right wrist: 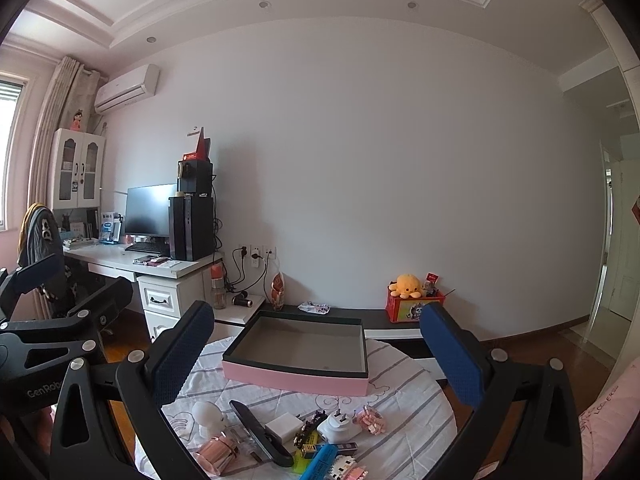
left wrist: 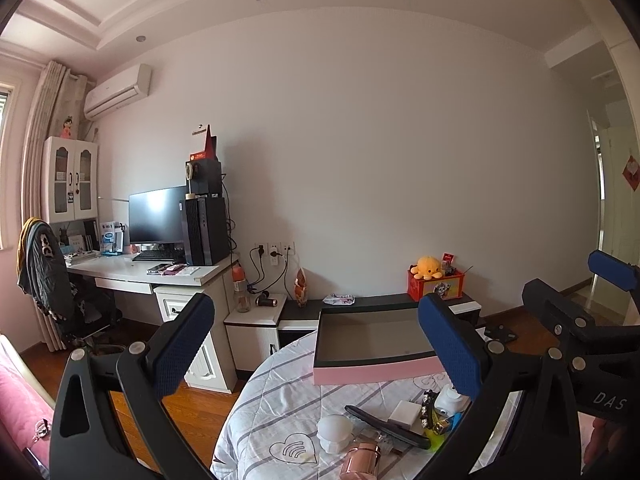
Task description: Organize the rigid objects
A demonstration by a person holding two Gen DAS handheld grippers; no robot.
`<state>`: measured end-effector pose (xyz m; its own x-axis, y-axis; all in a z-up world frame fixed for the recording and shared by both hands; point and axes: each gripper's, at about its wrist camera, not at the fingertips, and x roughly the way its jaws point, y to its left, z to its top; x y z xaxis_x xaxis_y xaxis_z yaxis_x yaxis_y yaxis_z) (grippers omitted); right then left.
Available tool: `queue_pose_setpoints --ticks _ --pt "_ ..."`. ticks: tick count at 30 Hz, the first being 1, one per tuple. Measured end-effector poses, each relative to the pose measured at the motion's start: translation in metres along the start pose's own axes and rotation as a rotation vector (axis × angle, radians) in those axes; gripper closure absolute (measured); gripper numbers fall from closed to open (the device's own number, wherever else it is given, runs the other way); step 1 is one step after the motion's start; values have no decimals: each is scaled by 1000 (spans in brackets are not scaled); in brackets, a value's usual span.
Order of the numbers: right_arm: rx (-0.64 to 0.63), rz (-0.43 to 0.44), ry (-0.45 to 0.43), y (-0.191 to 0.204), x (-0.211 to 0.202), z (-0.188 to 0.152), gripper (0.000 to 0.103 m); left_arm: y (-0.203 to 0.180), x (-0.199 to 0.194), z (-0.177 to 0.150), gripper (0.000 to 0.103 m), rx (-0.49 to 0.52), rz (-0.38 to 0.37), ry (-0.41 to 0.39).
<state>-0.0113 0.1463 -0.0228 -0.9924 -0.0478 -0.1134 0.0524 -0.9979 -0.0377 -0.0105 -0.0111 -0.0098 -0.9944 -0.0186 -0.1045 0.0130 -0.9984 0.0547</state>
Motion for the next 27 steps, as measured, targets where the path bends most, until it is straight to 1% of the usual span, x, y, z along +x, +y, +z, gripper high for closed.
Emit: queue_pose_setpoints --ticks 13,18,23,26,27 --pt "11 2 34 -8 27 -8 0 -9 33 -9 0 9 -4 40" --pt "17 -6 71 -13 39 -18 0 -12 47 -17 0 14 -7 67" --pt "21 -18 122 -19 55 -34 0 -12 68 -32 0 19 -14 125" --pt "16 -32 169 -22 67 -47 0 -8 82 -49 0 29 -5 173" --pt "14 -38 192 -24 72 -54 0 -4 89 -58 0 34 -1 205"
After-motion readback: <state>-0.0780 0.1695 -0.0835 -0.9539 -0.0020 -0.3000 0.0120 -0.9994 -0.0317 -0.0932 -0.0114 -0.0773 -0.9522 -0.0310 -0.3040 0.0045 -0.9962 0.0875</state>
